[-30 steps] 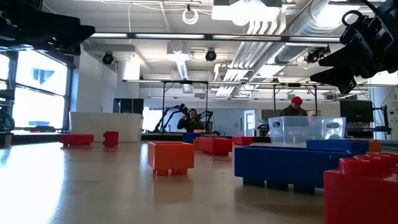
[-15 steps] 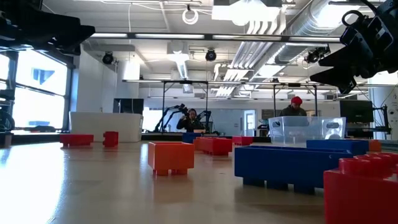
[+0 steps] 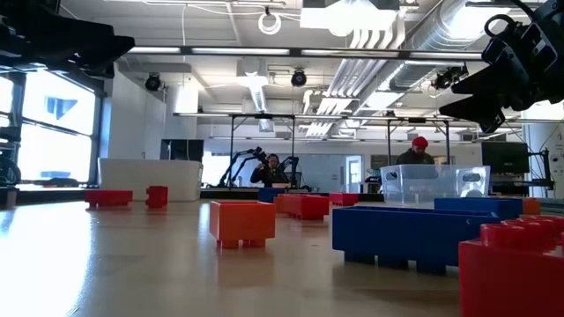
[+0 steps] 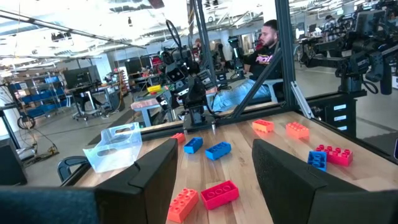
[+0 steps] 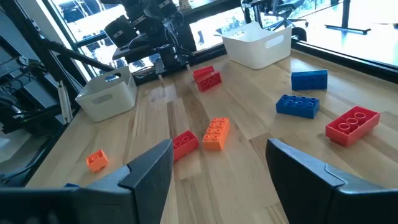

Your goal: Sort & place blocks by color

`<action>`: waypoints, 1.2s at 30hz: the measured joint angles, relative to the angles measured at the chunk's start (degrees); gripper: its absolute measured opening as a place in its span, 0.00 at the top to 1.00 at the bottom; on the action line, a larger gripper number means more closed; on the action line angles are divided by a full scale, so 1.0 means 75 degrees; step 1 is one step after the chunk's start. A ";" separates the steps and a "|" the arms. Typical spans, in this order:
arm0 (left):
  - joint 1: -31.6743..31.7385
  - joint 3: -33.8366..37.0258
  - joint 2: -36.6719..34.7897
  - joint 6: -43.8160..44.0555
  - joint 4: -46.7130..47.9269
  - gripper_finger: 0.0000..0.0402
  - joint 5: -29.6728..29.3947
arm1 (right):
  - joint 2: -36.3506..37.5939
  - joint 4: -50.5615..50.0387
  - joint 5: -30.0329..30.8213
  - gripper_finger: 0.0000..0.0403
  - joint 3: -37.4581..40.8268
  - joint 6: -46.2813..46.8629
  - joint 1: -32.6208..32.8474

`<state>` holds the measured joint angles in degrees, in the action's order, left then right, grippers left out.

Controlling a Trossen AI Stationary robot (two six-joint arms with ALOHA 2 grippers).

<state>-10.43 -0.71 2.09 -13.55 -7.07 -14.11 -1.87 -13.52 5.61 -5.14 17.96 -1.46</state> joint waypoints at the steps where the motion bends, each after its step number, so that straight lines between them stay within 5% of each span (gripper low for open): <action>1: 0.0001 0.0000 0.0000 0.0010 0.0000 0.51 0.0000 | 0.0001 0.0003 0.0000 0.40 0.0002 0.0000 -0.0002; 18: 0.0001 0.0000 0.0000 0.0059 -0.0076 0.51 -0.0175 | 0.0000 0.0002 0.0000 0.40 0.0000 -0.0001 0.0000; 27: -0.0001 0.0000 0.0000 0.1238 -0.0092 0.51 -0.0211 | 0.0003 0.0000 0.0000 0.40 0.0000 0.0000 0.0000; 32: -0.0001 -0.0003 0.0000 0.2540 -0.0732 0.51 -0.0943 | 0.0001 0.0003 0.0000 0.40 0.0000 0.0000 -0.0002; 36: 0.0001 -0.0003 0.0000 0.2446 -0.1441 0.51 -0.1485 | 0.0002 0.0002 0.0000 0.40 0.0000 0.0000 0.0000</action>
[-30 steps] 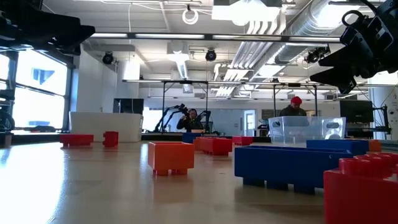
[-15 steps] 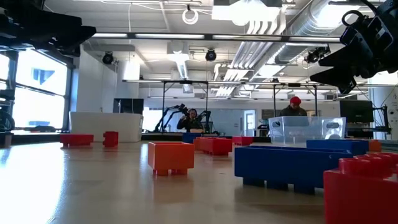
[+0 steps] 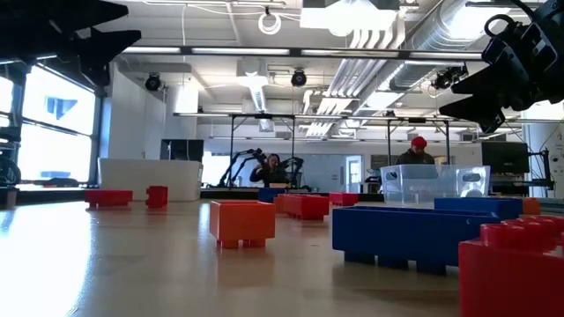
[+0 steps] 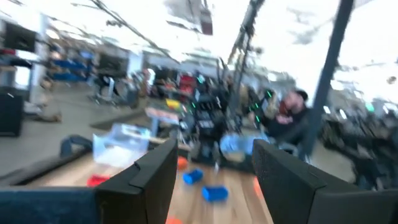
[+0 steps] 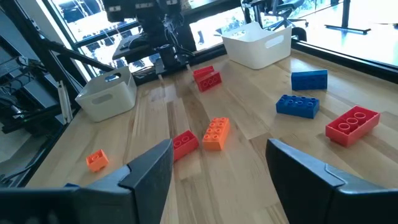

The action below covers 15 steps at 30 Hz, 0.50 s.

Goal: Sort & place blocks by color
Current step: Put the red game piece into the white bin

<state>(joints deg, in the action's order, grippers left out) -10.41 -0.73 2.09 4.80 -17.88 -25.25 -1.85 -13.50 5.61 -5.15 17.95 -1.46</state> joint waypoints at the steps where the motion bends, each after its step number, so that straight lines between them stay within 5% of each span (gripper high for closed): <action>1: 0.0000 -0.0031 0.0000 -0.0072 -0.0088 0.51 -0.0187 | 0.0000 -0.0002 0.0000 0.40 0.0000 -0.0002 0.0000; 9: 0.0000 -0.1248 0.0294 -0.0416 0.1519 0.51 -0.2676 | -0.0002 0.0000 0.0000 0.40 0.0000 -0.0001 -0.0001; 15: 0.0000 -0.2434 0.1262 0.1324 0.3933 0.51 -0.3667 | 0.0000 0.0000 0.0000 0.40 0.0000 0.0000 0.0000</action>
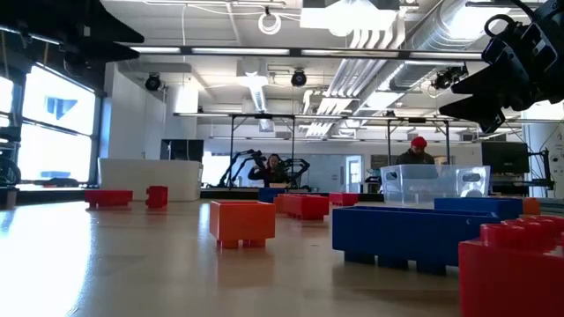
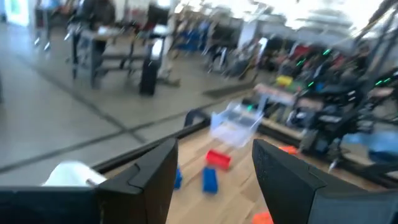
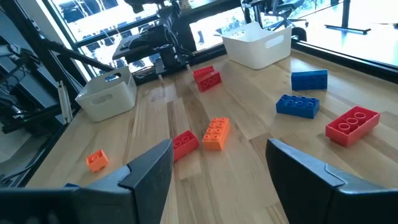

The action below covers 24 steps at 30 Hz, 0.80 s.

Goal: Sort & place blocks by color
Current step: Put the red game piece into the white bin

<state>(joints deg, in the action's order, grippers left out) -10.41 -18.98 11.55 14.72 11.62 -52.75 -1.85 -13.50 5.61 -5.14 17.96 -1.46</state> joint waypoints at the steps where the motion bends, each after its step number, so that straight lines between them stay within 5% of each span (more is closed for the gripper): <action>1: 0.0000 -0.0166 0.0185 0.0243 0.0248 0.51 -0.0083 | -0.0003 -0.0001 0.0000 0.40 0.0000 0.0000 0.0000; 12: 0.0060 -0.1890 0.2245 0.3123 0.2851 0.51 0.0109 | -0.0003 0.0000 0.0000 0.40 0.0000 -0.0002 -0.0002; 19: 0.0944 -0.2441 0.3187 0.5747 0.4861 0.51 0.1467 | -0.0001 -0.0003 0.0000 0.40 0.0000 0.0000 -0.0001; 24: 0.1857 -0.2445 0.3686 0.6224 0.5449 0.51 0.2642 | -0.0003 0.0000 0.0000 0.40 0.0000 0.0000 0.0000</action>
<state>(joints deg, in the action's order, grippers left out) 3.52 -37.32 39.20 61.41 52.49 -32.94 -1.87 -13.50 5.61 -5.15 17.96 -1.45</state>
